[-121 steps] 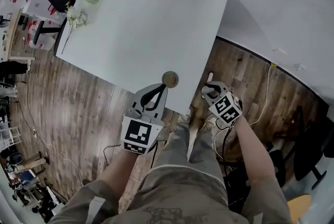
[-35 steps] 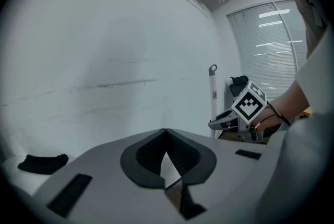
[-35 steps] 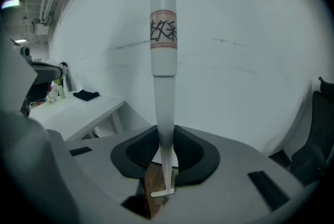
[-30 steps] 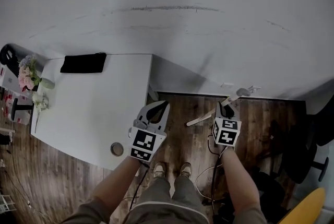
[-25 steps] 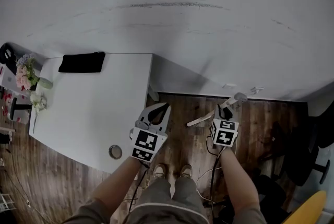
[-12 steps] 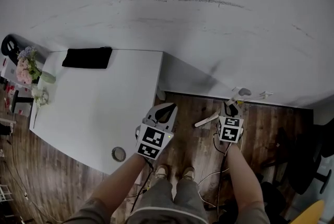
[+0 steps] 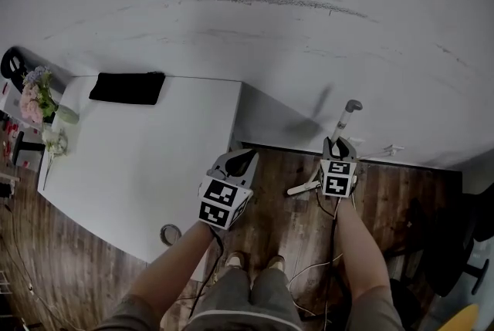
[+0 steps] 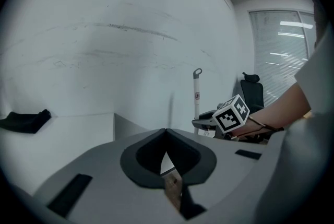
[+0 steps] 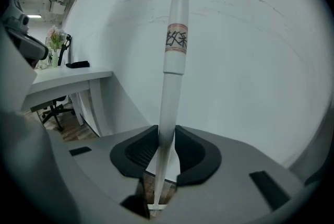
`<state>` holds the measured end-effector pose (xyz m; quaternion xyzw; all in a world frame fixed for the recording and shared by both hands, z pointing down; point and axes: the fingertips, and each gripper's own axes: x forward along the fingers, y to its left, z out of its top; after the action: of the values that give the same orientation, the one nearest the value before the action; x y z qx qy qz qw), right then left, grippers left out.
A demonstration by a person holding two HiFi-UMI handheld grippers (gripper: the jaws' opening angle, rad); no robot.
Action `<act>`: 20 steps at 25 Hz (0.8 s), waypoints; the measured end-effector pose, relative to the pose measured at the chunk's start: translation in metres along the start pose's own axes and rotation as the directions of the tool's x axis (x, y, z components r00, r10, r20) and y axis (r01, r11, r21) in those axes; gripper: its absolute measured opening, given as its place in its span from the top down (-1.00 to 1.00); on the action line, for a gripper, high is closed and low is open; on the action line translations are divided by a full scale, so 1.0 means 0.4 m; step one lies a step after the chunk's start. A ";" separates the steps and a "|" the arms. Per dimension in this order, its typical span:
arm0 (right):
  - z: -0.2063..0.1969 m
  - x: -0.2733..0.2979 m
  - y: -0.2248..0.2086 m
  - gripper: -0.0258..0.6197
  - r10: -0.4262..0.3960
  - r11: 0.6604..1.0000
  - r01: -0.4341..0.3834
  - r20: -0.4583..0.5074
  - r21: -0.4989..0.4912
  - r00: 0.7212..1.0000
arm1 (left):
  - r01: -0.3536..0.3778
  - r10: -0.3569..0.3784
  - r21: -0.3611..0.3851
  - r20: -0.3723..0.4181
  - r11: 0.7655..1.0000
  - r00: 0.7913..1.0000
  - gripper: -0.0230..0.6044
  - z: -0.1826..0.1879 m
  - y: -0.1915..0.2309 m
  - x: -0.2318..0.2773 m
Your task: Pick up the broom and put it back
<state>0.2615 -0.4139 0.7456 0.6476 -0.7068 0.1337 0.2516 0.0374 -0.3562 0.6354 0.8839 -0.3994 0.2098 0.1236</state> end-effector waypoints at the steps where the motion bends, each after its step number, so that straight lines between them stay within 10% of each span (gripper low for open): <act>1: -0.001 0.009 -0.004 0.56 -0.007 1.000 0.007 0.002 0.003 1.000 | -0.001 0.001 -0.001 0.008 1.000 1.000 0.87 0.002 0.002 0.001; 10: -0.003 -0.036 -0.016 0.45 -0.013 0.996 0.015 -0.019 0.084 1.000 | 0.006 -0.006 0.012 -0.013 1.000 1.000 0.87 0.009 0.007 -0.020; 20: 0.236 -0.278 -0.016 0.52 0.054 0.989 -0.064 0.078 0.134 0.996 | 0.022 -0.024 0.034 0.046 0.999 0.999 0.87 0.202 -0.011 -0.121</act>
<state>0.2546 -0.3690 0.6070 0.6466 -0.7236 0.1649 0.1766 0.0338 -0.3528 0.5413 0.8950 -0.3882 0.1946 0.1019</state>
